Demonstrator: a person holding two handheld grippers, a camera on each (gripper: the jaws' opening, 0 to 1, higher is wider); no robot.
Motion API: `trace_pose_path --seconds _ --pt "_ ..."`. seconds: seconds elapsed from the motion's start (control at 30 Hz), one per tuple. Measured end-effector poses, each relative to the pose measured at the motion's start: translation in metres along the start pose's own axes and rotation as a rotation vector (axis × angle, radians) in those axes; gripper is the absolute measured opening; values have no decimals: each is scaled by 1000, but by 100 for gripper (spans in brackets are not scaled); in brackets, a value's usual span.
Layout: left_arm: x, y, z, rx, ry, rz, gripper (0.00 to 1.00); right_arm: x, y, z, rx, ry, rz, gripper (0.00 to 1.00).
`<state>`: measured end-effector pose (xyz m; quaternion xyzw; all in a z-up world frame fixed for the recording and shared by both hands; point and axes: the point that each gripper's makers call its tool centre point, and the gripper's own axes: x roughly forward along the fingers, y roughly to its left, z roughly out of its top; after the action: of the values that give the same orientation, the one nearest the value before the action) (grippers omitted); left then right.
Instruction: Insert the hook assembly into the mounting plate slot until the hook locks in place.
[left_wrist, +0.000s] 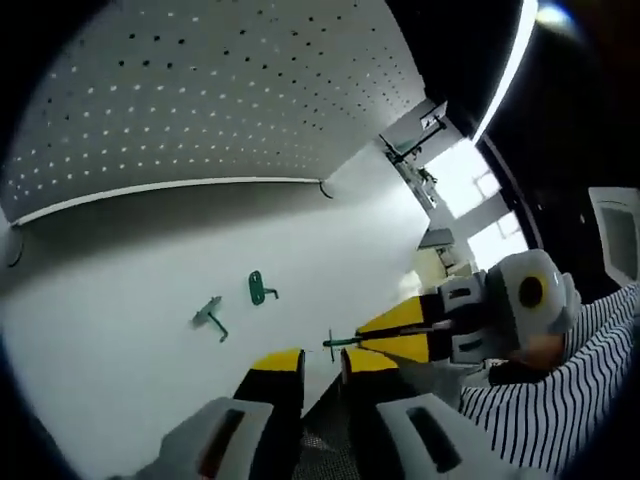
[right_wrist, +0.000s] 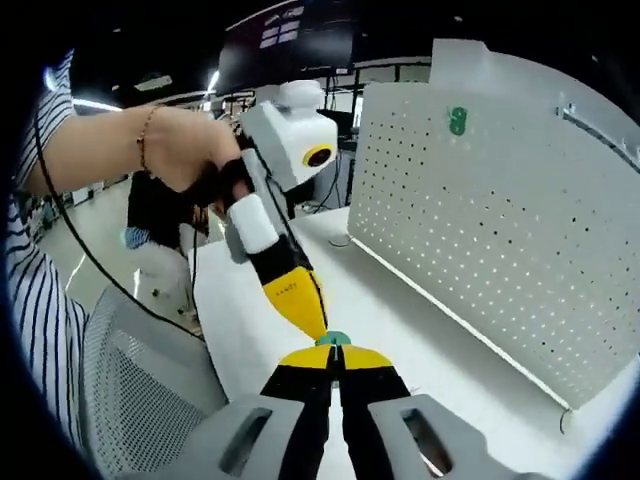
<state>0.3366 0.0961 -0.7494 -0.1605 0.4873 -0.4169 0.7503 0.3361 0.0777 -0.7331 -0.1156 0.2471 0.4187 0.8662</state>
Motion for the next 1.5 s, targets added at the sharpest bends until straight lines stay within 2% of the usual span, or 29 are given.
trace_pose_path --seconds 0.1,0.17,0.23,0.33,0.37,0.43,0.5,0.63,0.73,0.83,1.1,1.17,1.33,1.43,1.5 --pt "-4 -1 1 4 -36 5 25 -1 -12 8 114 -39 -41 0" --pt "-5 -1 7 13 -94 15 28 -2 -20 16 201 -78 -63 0" --pt "-7 -1 18 104 -165 48 35 -4 -24 24 284 -114 -73 0" --pt "-11 -12 29 132 -241 49 36 -11 -31 46 429 -214 -80 0" --pt "-13 -15 33 142 -266 47 35 -13 -33 54 440 -242 -86 0" --pt "-18 -19 45 177 -338 64 33 -19 -37 66 421 -264 -114 0" --pt "-21 -22 52 204 -375 80 31 -21 -35 80 458 -301 -102 0" --pt "-24 -23 59 300 -396 140 27 -20 -31 88 466 -304 -92 0" --pt "-27 -26 64 332 -430 148 21 -20 -28 88 485 -308 -81 0" --pt "-30 -27 66 357 -447 161 11 -21 -26 89 496 -315 -80 0" --pt "-27 -29 67 399 -455 169 5 -22 -25 93 514 -330 -82 0" --pt "-29 -30 69 406 -465 175 4 -24 -26 94 555 -347 -82 0" --pt "-38 -34 79 436 -499 189 1 -27 -25 97 507 -333 -87 0" --pt "-38 -36 81 435 -505 186 1 -28 -26 99 478 -318 -97 0" --pt "-38 -38 83 407 -519 164 1 -29 -28 102 464 -317 -96 0"
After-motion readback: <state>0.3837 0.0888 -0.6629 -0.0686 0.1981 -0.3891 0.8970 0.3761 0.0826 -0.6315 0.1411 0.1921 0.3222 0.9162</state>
